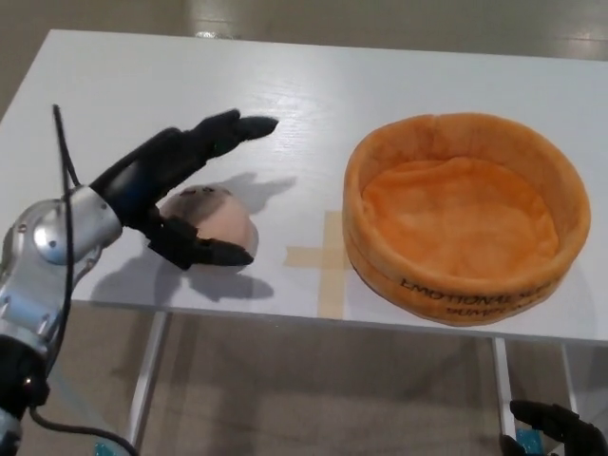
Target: Use the left hand to pick up the pink round toy on the left and place it inside the orange plate on the desk.
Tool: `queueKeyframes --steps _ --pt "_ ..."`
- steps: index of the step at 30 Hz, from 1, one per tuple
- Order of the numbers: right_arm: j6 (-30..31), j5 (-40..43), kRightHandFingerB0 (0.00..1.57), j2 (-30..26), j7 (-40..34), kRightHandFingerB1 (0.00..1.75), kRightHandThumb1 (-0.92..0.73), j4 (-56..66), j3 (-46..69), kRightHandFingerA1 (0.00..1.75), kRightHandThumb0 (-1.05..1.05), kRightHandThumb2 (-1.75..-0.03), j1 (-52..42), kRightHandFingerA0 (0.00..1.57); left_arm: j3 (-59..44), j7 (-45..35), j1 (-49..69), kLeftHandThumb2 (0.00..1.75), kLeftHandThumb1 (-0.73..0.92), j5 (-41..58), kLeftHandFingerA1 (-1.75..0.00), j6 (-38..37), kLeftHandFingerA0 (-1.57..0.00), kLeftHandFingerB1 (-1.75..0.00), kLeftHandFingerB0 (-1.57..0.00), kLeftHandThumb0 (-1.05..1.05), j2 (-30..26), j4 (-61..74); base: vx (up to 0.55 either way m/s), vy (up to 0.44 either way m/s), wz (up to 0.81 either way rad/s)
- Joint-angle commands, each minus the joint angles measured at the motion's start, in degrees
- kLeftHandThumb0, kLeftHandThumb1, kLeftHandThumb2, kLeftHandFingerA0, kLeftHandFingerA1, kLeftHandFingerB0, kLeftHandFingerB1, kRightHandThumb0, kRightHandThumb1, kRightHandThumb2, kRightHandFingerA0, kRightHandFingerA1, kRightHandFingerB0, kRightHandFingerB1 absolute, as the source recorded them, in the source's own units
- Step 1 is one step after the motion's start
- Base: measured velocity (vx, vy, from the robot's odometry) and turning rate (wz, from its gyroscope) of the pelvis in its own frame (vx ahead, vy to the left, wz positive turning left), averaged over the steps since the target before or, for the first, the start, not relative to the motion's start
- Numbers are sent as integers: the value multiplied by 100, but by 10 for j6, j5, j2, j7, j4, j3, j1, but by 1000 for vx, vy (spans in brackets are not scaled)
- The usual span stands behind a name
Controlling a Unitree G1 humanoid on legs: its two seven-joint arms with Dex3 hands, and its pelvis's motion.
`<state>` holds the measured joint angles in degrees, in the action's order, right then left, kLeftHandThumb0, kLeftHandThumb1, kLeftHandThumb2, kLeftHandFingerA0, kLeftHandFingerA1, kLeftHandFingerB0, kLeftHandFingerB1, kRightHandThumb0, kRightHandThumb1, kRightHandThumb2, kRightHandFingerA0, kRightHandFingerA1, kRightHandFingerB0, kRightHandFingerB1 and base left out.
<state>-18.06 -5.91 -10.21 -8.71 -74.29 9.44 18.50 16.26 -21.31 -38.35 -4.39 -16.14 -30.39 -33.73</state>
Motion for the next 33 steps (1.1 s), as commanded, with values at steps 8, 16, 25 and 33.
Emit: queueKeyframes --steps 8,16,25,33 --pt "-4 4 51 1 2 49 -63 -7 -1 68 -27 -58 -9 61 144 275 -71 69 33 -243 -33 -74 -4 -38 -4 -52 -7 -256 0 0 0" --pt "1 7 51 1 3 49 -64 -7 1 68 -25 -59 -7 62 154 325 -79 64 84 -238 -72 -76 -87 -53 -92 -20 7 -292 0 0 0" --pt "-3 7 51 1 6 50 -64 -7 1 69 -28 -58 -7 61 124 469 -80 62 81 -232 -165 -114 -62 -121 -65 -25 23 -301 0 0 0" --pt "-3 9 53 2 5 50 -62 -8 4 69 -27 -58 -6 61 104 493 -108 59 77 -228 -169 -139 -65 -149 -52 -24 17 -296 0 0 0"
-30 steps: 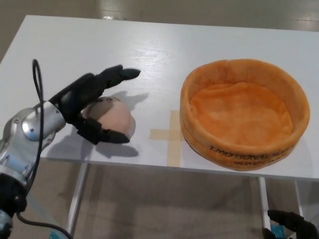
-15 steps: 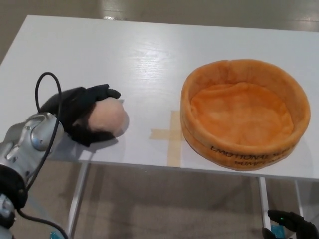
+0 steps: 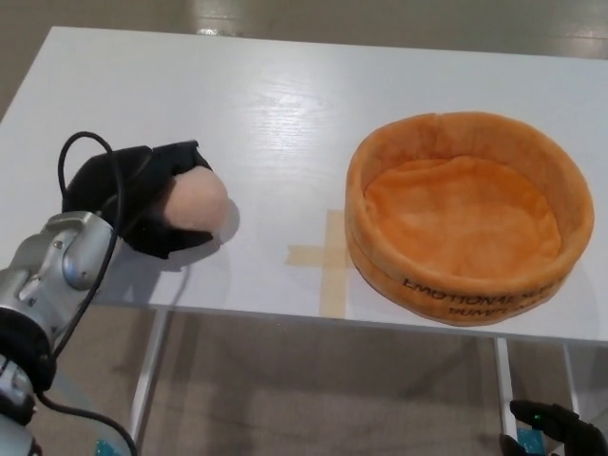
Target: Use the left hand to pick up the pink round toy on the left and place it inside the orange plate on the desk.
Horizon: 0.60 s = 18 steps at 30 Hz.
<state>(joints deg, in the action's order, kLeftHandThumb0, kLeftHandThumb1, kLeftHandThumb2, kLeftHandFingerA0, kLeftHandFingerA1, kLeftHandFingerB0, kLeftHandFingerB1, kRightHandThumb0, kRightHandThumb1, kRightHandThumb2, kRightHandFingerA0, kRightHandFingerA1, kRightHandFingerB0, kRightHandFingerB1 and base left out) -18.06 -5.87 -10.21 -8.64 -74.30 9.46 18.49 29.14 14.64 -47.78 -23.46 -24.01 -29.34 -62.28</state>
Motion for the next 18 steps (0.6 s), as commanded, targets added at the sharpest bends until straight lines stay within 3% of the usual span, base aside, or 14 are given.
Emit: queueKeyframes --steps 1,4,5,6,7,8,9,10,11,13,14,15,16,18 --pt "-4 8 53 2 5 50 -62 -7 3 69 -27 -58 -6 61 -32 134 -20 59 77 -35 -169 -60 -65 -149 -52 -24 5 -7 0 0 0" --pt "-6 3 53 0 2 51 -62 -7 -2 70 -28 -58 -7 61 -40 141 -26 58 78 -38 -170 -69 -64 -151 -50 -23 4 -8 0 0 0" --pt "-3 4 53 0 2 50 -63 -8 -1 70 -29 -58 -7 62 -51 138 -32 60 78 -32 -163 -80 -62 -121 -64 -26 1 -2 0 0 0" --pt "-2 4 53 0 2 50 -63 -8 -1 70 -29 -58 -6 62 -54 138 -34 60 78 -31 -163 -84 -62 -121 -64 -26 0 -1 0 0 0" --pt "-1 4 54 -1 4 50 -62 -8 -1 69 -30 -58 -6 61 -64 134 -40 62 74 -25 -157 -91 -66 -100 -74 -25 -1 13 0 0 0" --pt "0 5 54 -1 5 50 -62 -8 0 69 -30 -58 -5 61 -71 132 -44 62 74 -23 -157 -95 -66 -100 -74 -25 -1 22 0 0 0" --pt "3 7 55 -1 7 50 -61 -9 1 69 -30 -58 -3 61 -83 119 -53 62 76 -17 -161 -98 -64 -126 -61 -26 -1 42 0 0 0" --pt "3 7 55 -2 7 50 -61 -9 2 69 -30 -58 -2 61 -88 114 -54 62 76 -18 -161 -98 -64 -126 -61 -26 0 47 0 0 0" --pt "1 10 56 0 8 51 -61 -9 4 71 -30 -58 0 62 -98 91 -65 62 78 -6 -164 -92 -64 -143 -54 -28 7 77 0 0 0" --pt "1 9 56 1 5 52 -60 -9 3 72 -31 -57 0 63 -105 71 -74 58 79 -8 -167 -79 -59 -151 -47 -27 19 111 0 0 0" --pt "0 7 56 2 5 52 -60 -8 2 72 -31 -57 -2 62 -102 72 -80 61 74 -14 -102 -80 -85 -52 -75 -28 27 122 0 0 0" --pt "0 6 56 2 5 52 -60 -8 1 72 -31 -57 -3 62 -101 72 -83 61 74 -19 -102 -81 -85 -52 -75 -28 32 129 0 0 0" --pt "-1 4 56 2 4 51 -61 -9 -1 70 -31 -58 -4 62 -96 74 -88 63 73 -27 -128 -83 -79 -106 -71 -27 41 134 0 0 0" --pt "0 2 56 3 4 51 -61 -10 -4 70 -31 -58 -6 62 -93 75 -92 63 73 -37 -128 -82 -79 -106 -71 -27 53 143 0 0 0"
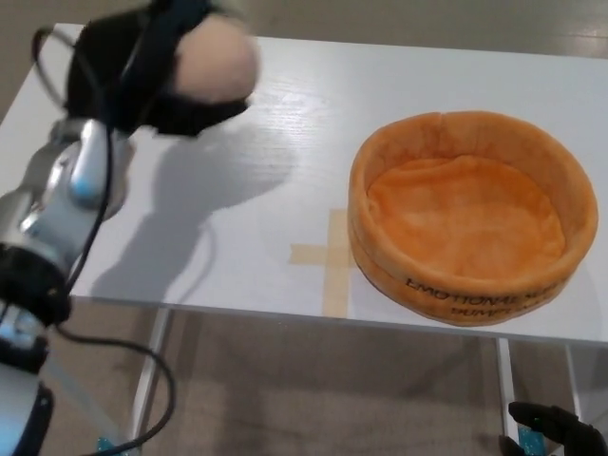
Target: Use the left hand to pick up the pink round toy on the left and place it inside the orange plate on the desk.
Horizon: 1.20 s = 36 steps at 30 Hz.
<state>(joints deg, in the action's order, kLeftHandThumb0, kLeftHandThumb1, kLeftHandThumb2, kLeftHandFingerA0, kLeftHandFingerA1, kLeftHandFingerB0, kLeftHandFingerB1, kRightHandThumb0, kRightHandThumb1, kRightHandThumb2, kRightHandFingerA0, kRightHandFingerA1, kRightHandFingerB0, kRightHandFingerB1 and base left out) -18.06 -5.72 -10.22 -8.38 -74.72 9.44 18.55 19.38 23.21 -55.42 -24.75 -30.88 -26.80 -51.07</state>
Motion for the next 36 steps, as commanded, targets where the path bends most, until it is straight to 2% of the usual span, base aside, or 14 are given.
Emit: queueKeyframes --steps 1,4,6,7,10,14,15,25,26,27,28,29,32,36 --pt "-2 -2 56 3 -1 52 -61 -6 -7 70 -31 -58 -9 61 8 -15 -17 61 72 -31 -145 -4 -70 -126 -64 -27 33 39 0 0 0" --pt "-1 0 56 4 3 51 -62 -5 -7 66 -31 -57 -11 61 22 -23 -33 62 71 -50 -159 10 -68 -138 -64 -27 59 51 0 0 0" --pt "-1 4 55 5 4 52 -61 -5 -4 69 -31 -58 -10 61 32 -16 -41 85 56 -61 -132 14 -94 -118 -71 -39 78 51 0 0 0" --pt "0 6 55 6 5 51 -62 -5 -2 68 -31 -57 -10 61 36 -18 -46 60 70 -64 -163 17 -65 -151 -58 -26 87 52 0 0 0" --pt "-1 11 56 7 10 52 -62 -5 3 69 -29 -57 -7 61 42 -25 -56 59 68 -68 -164 25 -66 -151 -57 -25 108 49 0 0 0" --pt "2 16 57 9 10 51 -60 -5 8 70 -29 -57 -5 62 63 -27 -72 62 65 -87 -152 40 -74 -89 -88 -29 144 35 0 0 0" --pt "4 11 56 9 8 51 -61 -5 5 69 -30 -58 -5 62 85 -18 -83 59 62 -106 -160 50 -73 -145 -64 -24 178 17 0 0 0" --pt "7 12 56 11 10 50 -62 -6 5 66 -29 -57 -2 61 120 -17 -95 60 63 -125 -157 63 -74 -135 -68 -26 240 -52 0 0 0" --pt "5 15 56 12 12 52 -62 -6 8 70 -28 -58 -2 61 129 -49 -93 59 60 -125 -123 77 -82 -61 -87 -26 252 -65 0 0 0" --pt "5 15 57 11 12 52 -61 -6 7 71 -29 -58 -1 62 132 -76 -91 56 54 -121 -49 80 -64 -39 -57 -37 256 -72 0 0 0" --pt "5 14 57 11 11 52 -61 -6 7 71 -29 -58 -1 62 134 -103 -90 56 54 -115 -49 81 -64 -39 -57 -37 259 -81 0 0 0" --pt "5 14 58 11 10 53 -61 -6 7 70 -29 -57 -1 62 139 -131 -91 86 26 -116 -49 91 -2 -45 0 -34 258 -84 0 0 0" --pt "6 15 58 12 12 53 -61 -5 8 71 -29 -58 -1 63 152 -191 -92 57 54 -120 -23 120 0 -26 -7 -77 258 -88 0 0 0" --pt "6 10 58 11 8 53 -61 -5 4 71 -29 -57 -1 64 160 -201 -93 85 47 -126 -19 130 -3 -22 -7 -78 257 -93 0 0 0"
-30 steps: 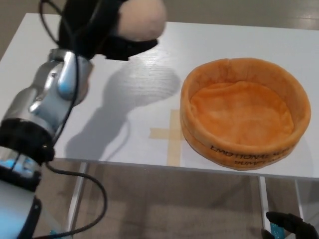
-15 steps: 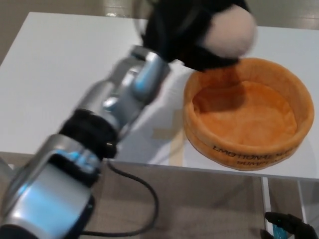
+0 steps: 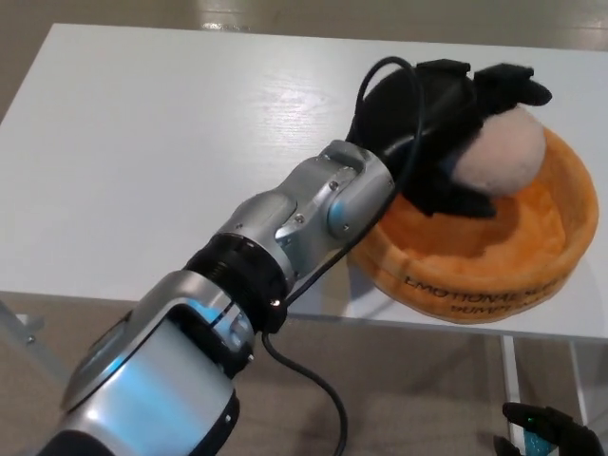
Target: Use the left hand to pick up the pink round toy on the left and place it inside the orange plate on the desk.
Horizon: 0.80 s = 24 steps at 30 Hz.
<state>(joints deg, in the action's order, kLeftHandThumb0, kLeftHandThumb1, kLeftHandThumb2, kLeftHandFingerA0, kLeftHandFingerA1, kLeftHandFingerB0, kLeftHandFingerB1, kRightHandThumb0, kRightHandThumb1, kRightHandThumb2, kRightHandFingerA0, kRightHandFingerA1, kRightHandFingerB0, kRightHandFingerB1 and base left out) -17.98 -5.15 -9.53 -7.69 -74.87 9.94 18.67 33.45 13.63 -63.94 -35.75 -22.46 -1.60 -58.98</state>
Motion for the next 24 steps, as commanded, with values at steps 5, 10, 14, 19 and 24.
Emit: queueKeyframes --steps 5,10,14,19,24 --pt "6 2 61 5 -2 53 -60 -4 -3 70 -30 -57 -1 67 26 -120 -13 97 53 -18 -14 56 -2 -20 -7 -87 9 -20 0 0 0" --pt "11 1 63 6 -3 53 -60 -5 -7 67 -30 -56 3 69 25 -132 -24 100 56 -17 0 54 0 -10 -4 -96 14 -15 0 0 0" --pt "9 1 64 6 -4 53 -60 -4 -8 69 -29 -57 2 72 18 -144 -23 99 54 -12 0 46 0 -10 -3 -94 13 6 0 0 0" --pt "9 0 65 8 -3 53 -60 -5 -9 65 -28 -57 1 74 11 -162 -13 99 53 -6 0 45 0 -6 0 -96 7 55 0 0 0" --pt "8 1 65 6 2 54 -61 -4 -8 62 -27 -57 1 72 -16 -188 9 97 53 7 0 42 0 -8 0 -94 -31 189 0 0 0"
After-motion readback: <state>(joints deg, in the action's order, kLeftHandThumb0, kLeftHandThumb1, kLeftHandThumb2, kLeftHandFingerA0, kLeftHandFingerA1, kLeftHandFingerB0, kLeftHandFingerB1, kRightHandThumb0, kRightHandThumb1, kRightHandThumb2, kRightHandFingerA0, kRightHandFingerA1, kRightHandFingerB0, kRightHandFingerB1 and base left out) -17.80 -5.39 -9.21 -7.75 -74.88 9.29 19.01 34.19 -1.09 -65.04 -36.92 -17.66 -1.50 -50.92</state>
